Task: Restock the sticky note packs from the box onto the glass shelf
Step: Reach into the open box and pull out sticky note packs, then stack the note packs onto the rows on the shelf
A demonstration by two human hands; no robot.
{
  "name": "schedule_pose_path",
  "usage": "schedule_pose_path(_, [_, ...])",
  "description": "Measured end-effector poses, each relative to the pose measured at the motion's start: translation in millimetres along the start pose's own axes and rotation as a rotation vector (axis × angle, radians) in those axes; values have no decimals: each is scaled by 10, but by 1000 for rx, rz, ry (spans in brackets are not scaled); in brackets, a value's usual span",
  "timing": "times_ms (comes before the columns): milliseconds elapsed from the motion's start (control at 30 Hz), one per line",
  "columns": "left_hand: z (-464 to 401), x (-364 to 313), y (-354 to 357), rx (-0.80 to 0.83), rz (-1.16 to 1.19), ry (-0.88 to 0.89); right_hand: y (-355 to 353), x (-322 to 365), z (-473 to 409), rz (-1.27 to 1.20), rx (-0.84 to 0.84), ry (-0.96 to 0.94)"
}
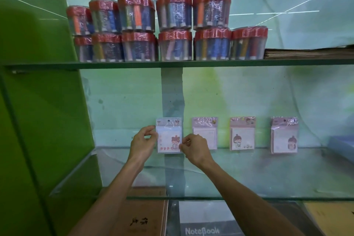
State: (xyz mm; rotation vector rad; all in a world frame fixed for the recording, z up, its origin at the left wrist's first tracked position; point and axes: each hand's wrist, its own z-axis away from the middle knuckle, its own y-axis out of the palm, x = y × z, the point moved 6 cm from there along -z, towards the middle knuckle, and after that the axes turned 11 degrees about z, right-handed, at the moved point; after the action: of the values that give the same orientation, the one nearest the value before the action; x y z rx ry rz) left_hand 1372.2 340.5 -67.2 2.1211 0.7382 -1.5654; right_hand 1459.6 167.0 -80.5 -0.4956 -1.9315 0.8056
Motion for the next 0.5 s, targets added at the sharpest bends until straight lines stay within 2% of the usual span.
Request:
schedule_pose_path(133, [21, -21, -32, -61, -9, 41, -56, -19, 12, -24, 17, -7])
schedule_pose_path(267, [171, -174, -19, -160, 19, 201, -365, -123, 133, -73, -19, -39])
schedule_pose_path(500, [485, -320, 561, -49, 122, 265, -1138, -540, 405, -86, -153, -96])
